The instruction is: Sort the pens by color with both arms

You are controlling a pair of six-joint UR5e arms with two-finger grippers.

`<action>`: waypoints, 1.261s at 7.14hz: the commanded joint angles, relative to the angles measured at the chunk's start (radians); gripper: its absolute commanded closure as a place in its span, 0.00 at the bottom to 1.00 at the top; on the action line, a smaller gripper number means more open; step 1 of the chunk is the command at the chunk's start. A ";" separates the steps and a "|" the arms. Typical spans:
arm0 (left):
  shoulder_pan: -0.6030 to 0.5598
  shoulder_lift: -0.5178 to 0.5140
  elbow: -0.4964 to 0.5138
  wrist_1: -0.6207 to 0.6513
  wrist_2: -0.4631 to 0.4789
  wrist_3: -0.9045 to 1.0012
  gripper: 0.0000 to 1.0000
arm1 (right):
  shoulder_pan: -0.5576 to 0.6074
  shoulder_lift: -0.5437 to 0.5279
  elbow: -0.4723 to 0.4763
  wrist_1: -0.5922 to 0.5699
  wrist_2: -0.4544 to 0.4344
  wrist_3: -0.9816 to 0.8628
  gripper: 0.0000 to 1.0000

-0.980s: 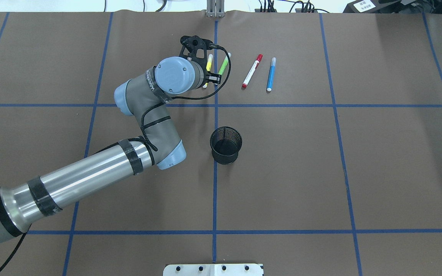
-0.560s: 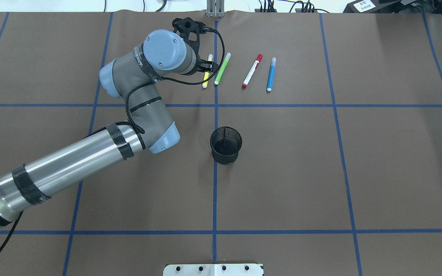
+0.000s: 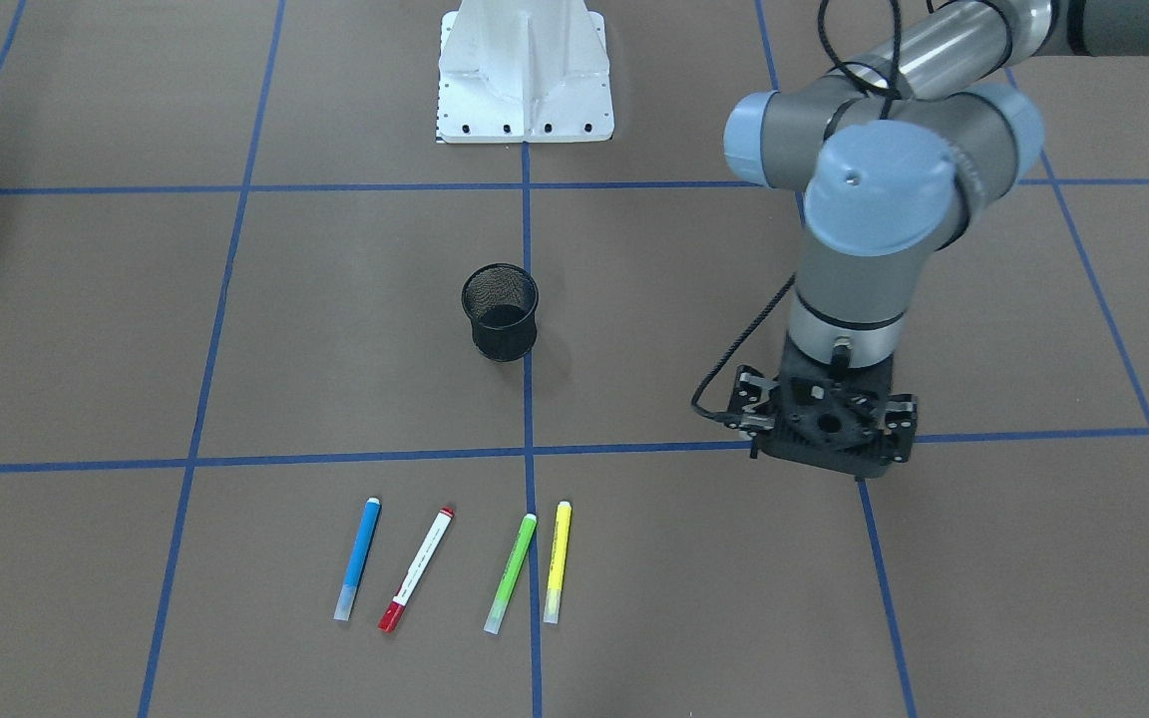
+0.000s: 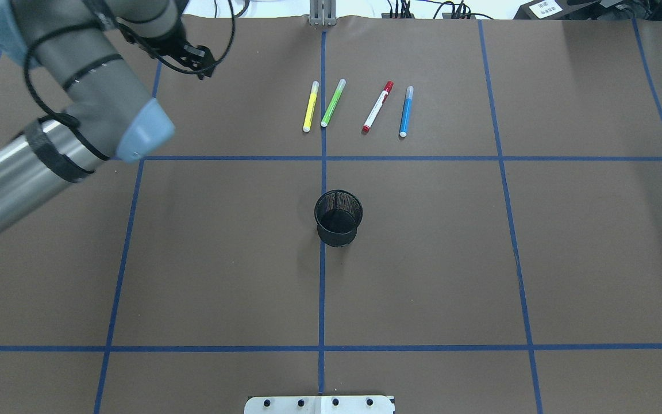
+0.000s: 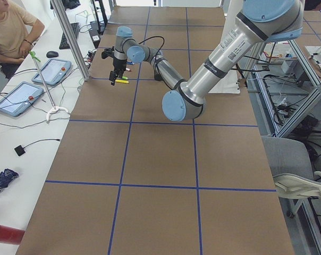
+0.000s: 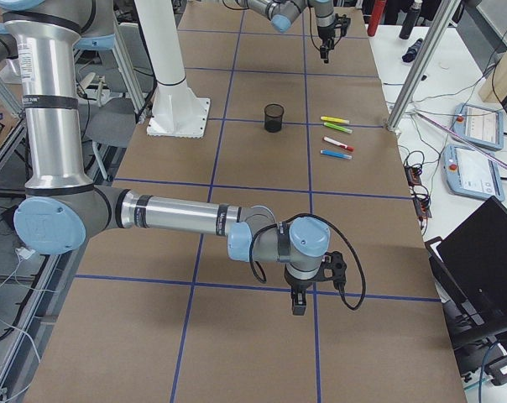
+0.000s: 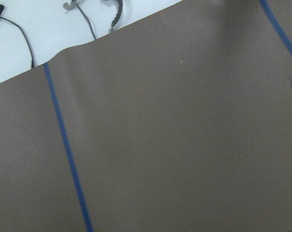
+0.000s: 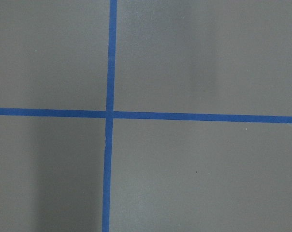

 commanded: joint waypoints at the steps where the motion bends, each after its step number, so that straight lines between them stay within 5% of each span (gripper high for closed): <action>1: -0.227 0.161 -0.049 0.038 -0.200 0.309 0.00 | 0.000 -0.003 0.001 -0.001 0.006 0.000 0.00; 3: -0.402 0.332 -0.049 0.035 -0.378 0.426 0.00 | 0.000 0.000 0.004 0.001 0.008 0.000 0.00; 7: -0.539 0.647 -0.142 -0.054 -0.385 0.412 0.00 | 0.011 0.000 0.026 0.001 0.008 0.000 0.00; 9: -0.538 0.710 -0.193 -0.054 -0.347 0.414 0.00 | 0.011 0.004 0.061 -0.013 0.009 0.014 0.00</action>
